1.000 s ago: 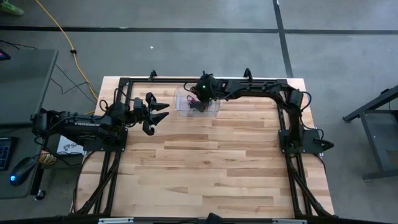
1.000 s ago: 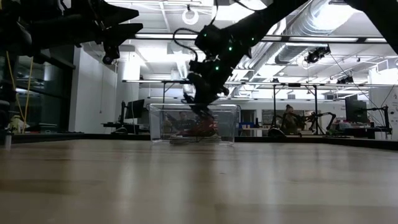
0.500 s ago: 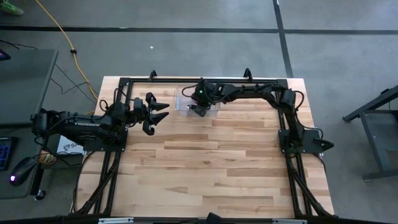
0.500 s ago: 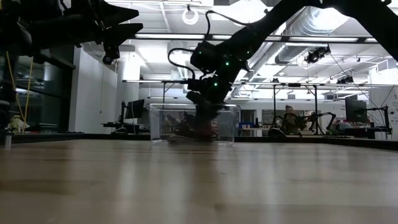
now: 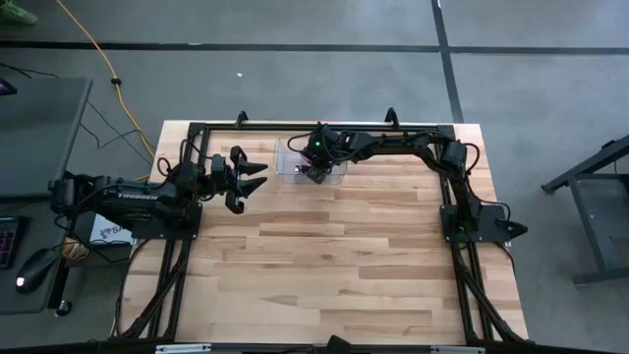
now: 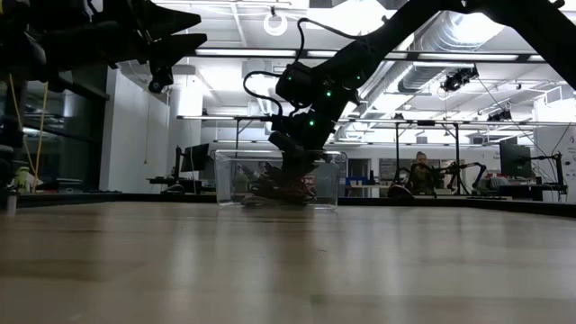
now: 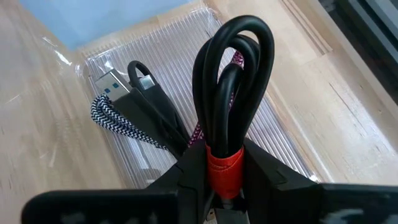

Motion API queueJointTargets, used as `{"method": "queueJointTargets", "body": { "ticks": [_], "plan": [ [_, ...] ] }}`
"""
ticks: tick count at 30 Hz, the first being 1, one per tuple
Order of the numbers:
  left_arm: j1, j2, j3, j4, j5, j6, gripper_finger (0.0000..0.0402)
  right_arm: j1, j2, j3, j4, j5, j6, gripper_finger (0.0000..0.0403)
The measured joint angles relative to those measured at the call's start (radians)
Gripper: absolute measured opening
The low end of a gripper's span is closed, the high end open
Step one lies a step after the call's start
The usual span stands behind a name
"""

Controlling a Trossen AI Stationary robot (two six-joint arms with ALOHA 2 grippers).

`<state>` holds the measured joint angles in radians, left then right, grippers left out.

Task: Pick and place USB-C Cables
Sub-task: Put the black charger cable into the transparent bin

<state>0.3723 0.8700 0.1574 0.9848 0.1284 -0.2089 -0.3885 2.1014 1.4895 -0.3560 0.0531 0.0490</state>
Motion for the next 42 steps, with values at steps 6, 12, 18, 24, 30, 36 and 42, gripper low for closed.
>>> {"method": "queueJointTargets", "body": {
  "ticks": [6, 12, 18, 24, 30, 36, 42],
  "plan": [
    [0.000, 0.000, 0.000, 0.000, 0.000, 0.000, 0.0165, 0.000, 0.001, -0.001, 0.001, -0.001, 0.000, 0.0066],
    [0.000, 0.000, 0.000, 0.000, 0.000, 0.000, 0.0165, 0.000, 0.001, -0.002, -0.001, -0.006, 0.000, 0.0090],
    [0.000, 0.000, 0.000, 0.000, 0.000, 0.000, 0.0165, 0.000, 0.002, -0.002, 0.002, -0.006, -0.001, 0.0097],
    [0.000, 0.000, 0.000, 0.000, 0.000, 0.000, 0.0165, 0.000, 0.002, -0.002, 0.002, -0.006, -0.002, 0.0098],
    [0.000, 0.000, 0.000, 0.000, 0.000, 0.001, 0.0165, 0.000, 0.002, -0.002, 0.002, -0.006, -0.003, 0.0099],
    [0.000, 0.000, 0.000, 0.000, 0.000, 0.000, 0.0165, 0.000, 0.002, -0.003, 0.002, -0.006, -0.003, 0.0099],
    [0.000, 0.000, 0.000, 0.000, 0.000, 0.000, 0.0165, -0.006, 0.002, -0.003, 0.002, -0.006, 0.007, 0.0099]
  ]
}}
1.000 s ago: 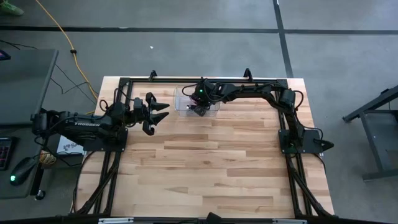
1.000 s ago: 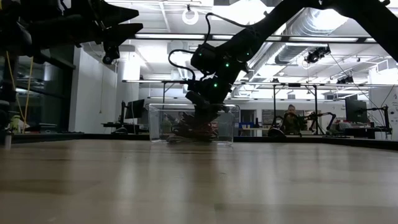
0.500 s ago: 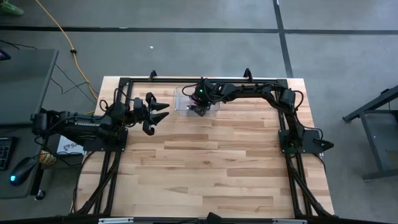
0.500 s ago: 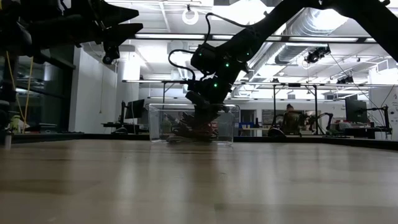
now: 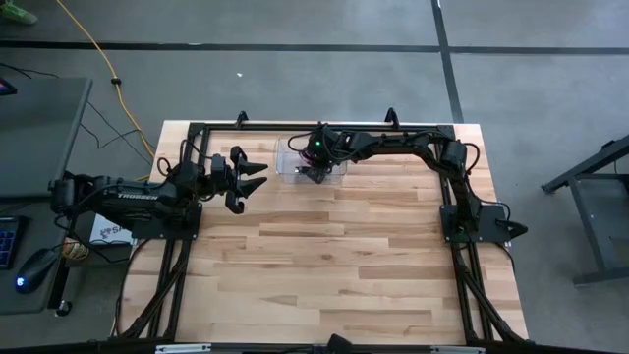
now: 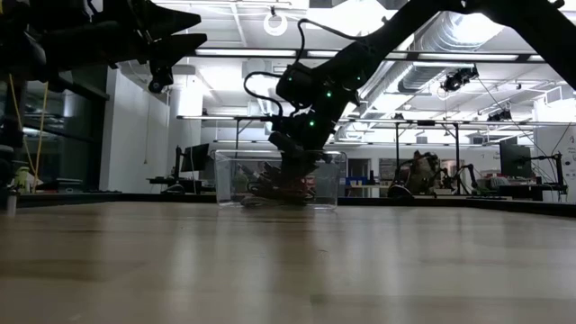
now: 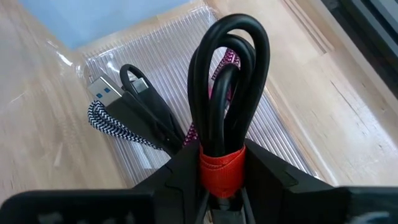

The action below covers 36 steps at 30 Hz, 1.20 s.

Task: Pick and place USB-C Cables
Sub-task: Put the black charger cable into the transparent bin, then return to Home Position

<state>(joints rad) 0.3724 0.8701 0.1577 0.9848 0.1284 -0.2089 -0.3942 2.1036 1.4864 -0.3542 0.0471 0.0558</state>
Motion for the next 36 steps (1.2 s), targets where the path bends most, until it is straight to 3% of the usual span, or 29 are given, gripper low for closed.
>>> {"method": "queueJointTargets", "body": {
  "ticks": [9, 22, 36],
  "plan": [
    [0.000, 0.000, 0.000, 0.000, 0.000, 0.000, 0.0165, -0.005, 0.001, 0.000, 0.000, 0.000, 0.015, 0.0109],
    [0.000, 0.000, 0.000, 0.000, 0.000, 0.000, 0.0165, -0.005, 0.001, 0.000, 0.000, 0.003, 0.015, 0.0220],
    [0.000, 0.000, 0.000, 0.000, 0.000, 0.001, 0.0165, -0.005, 0.001, 0.000, 0.000, 0.003, 0.015, 0.0218]
  ]
}}
